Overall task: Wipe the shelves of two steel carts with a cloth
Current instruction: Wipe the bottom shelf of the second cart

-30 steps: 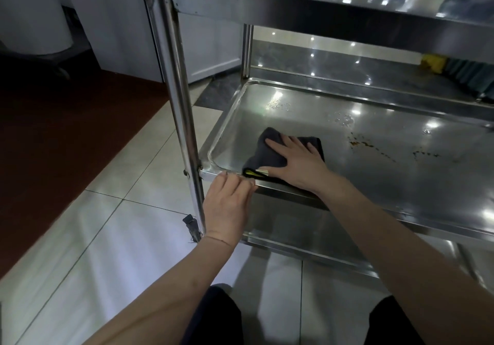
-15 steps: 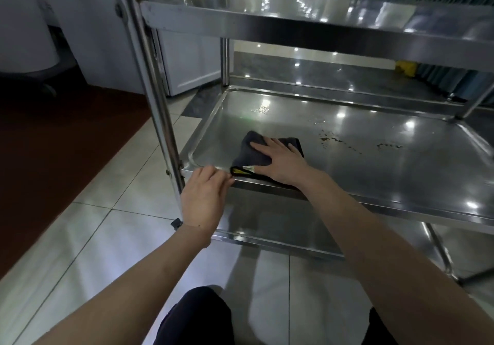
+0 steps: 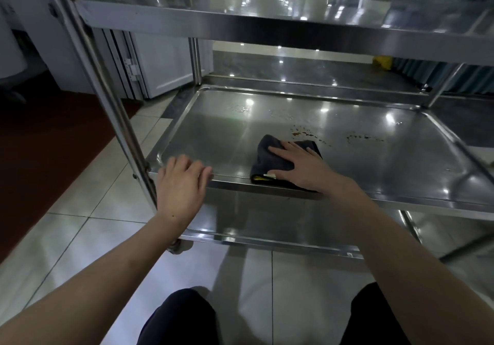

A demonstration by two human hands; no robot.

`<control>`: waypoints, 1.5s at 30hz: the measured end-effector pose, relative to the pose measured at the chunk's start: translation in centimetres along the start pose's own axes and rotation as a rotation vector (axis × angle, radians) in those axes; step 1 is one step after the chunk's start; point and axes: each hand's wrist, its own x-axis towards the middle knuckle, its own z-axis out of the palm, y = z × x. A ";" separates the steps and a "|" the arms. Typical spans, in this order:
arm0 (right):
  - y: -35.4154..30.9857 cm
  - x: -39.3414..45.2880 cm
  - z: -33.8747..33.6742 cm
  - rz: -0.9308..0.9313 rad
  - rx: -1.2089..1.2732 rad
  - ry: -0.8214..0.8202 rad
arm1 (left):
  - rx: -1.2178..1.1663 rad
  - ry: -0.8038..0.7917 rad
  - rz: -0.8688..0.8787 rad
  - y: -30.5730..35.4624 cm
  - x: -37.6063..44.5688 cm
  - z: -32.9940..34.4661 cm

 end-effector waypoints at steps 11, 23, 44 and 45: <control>4.4 -2.8 -0.4 0.002 -0.096 0.044 | -0.083 -0.023 0.050 10.0 8.1 4.3; 1.4 6.4 0.3 -0.041 -0.137 0.040 | -0.012 0.015 -0.062 9.5 7.9 6.8; 0.9 4.5 0.4 0.009 -0.081 -0.010 | 0.041 0.007 -0.067 9.5 8.1 6.7; 1.5 6.2 0.1 0.029 -0.074 0.008 | 0.028 -0.003 -0.063 9.5 8.1 6.8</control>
